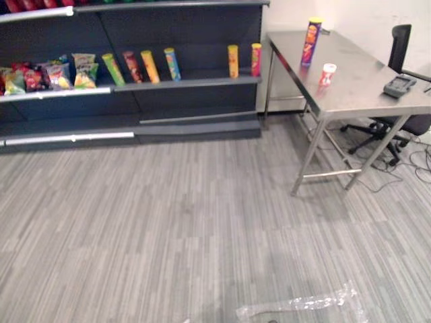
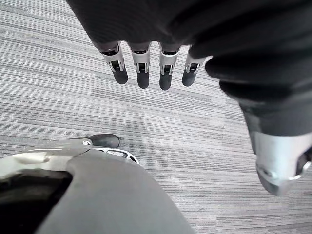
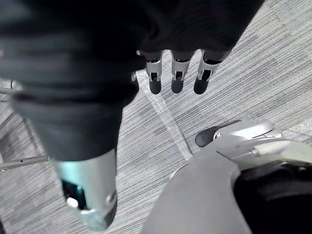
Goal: Put the gum and the chips on the shelf.
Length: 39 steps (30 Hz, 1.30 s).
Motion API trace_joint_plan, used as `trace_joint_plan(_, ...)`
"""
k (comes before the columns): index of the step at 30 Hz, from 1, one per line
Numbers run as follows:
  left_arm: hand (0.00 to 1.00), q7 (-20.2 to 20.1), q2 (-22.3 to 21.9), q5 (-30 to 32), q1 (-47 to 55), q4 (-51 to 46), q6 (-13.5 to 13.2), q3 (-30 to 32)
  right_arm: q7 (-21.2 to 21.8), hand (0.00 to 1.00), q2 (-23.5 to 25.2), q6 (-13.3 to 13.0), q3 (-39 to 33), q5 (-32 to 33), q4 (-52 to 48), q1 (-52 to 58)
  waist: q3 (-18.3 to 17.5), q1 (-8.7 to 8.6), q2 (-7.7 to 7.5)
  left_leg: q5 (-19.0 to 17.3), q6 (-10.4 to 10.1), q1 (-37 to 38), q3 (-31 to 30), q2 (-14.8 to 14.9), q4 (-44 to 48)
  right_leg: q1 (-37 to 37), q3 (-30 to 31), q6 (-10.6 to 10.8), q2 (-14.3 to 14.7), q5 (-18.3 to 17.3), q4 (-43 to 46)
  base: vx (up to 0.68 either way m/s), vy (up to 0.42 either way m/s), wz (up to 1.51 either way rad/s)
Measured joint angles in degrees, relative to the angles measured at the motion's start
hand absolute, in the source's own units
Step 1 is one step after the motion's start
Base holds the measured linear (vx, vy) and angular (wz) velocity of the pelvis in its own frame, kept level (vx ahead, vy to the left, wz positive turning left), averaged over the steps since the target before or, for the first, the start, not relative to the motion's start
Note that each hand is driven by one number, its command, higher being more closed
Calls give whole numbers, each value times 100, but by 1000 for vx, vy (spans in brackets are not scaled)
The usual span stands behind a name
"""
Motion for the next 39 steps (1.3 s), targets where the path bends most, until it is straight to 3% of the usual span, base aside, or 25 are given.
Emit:
trace_joint_plan(5, 0, 0, -11, -1, -89, 4, -17, -3, -7, 0, 6, -56, -19, -4, 3, -90, 84, 8, 14, -62, -97, 94, 141, 8, 0, 85, 11, 35, 4, 21, -54, 24, -10, -9)
trace_joint_plan(33, 0, 9, -10, 0, -122, 11, -48, -21, -165, 0, 69, -54, -197, -14, -6, -90, 158, 49, 5, -20, -34, 145, 255, 16, -23, 266, -89, 27, 14, 78, -335, -14, -29, 0)
trace_joint_plan(37, 0, 22, -9, 0, -173, 9, -44, -28, -158, 0, 12, -53, -205, 15, -15, -230, 237, -15, 33, 69, -110, -32, 197, 62, -20, -56, -199, 54, 18, 39, 34, -54, -39, 8)
trace_joint_plan(39, 0, 30, 23, -5, -249, 2, -41, -17, -148, 0, 36, -59, -258, 108, -21, -375, 383, -69, -19, 90, -102, -132, 147, 53, -20, -324, -200, -30, -16, -166, 421, -77, -23, 7)
